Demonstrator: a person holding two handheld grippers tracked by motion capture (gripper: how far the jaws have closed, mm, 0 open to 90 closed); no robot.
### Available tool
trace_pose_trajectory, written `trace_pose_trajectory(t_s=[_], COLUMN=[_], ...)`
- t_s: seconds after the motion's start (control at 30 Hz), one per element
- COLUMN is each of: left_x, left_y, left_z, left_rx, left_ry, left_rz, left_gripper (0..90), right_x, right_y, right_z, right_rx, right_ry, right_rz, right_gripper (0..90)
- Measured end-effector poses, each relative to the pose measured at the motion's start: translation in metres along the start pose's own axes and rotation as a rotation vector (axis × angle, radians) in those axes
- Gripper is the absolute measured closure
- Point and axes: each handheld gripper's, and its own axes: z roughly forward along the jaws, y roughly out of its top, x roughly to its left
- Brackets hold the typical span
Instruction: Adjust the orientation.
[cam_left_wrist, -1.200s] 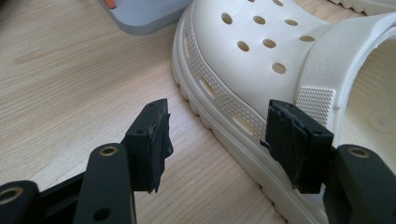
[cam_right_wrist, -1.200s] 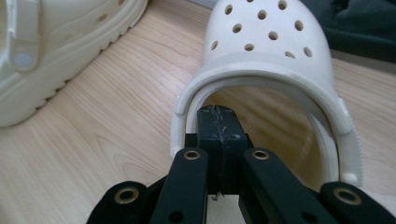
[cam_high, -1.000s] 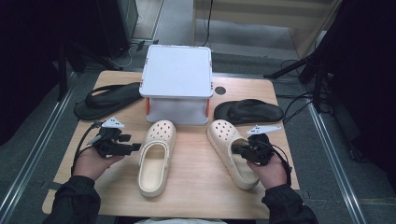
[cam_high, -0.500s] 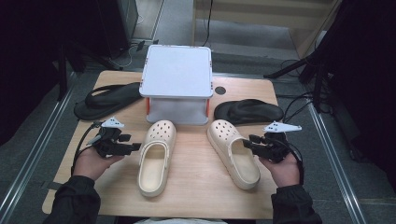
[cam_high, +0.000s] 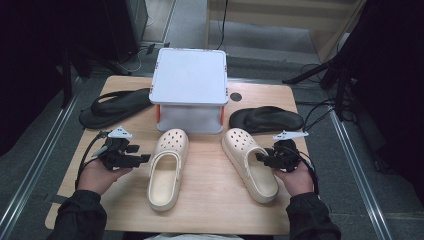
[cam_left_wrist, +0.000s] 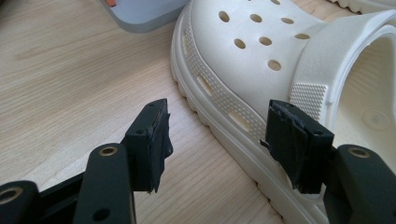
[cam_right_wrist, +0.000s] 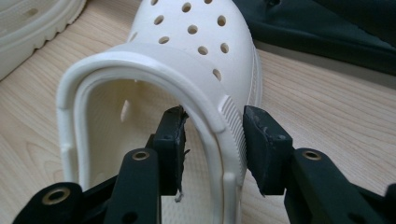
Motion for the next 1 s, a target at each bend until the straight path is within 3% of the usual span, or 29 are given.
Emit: trace_pose_trajectory(t_s=[0.13, 0.63, 1.0], left_x=[-0.001, 0.001, 0.002], left_y=[-0.001, -0.003, -0.003], left_z=[-0.001, -0.003, -0.001], left_rx=[0.002, -0.006, -0.002], left_ry=[-0.001, 0.004, -0.002], left_rz=[0.003, 0.000, -0.013], left_gripper=[40.2, 40.3, 41.2], right_x=[-0.003, 0.004, 0.014], right_y=[0.002, 0.005, 0.011], right_z=[0.001, -0.002, -0.006], right_rx=[-0.005, 0.000, -0.023], right_ry=[-0.005, -0.040, -0.021], right_rz=[0.009, -0.039, 0.000], right_gripper=[67.2, 75.7, 76.8])
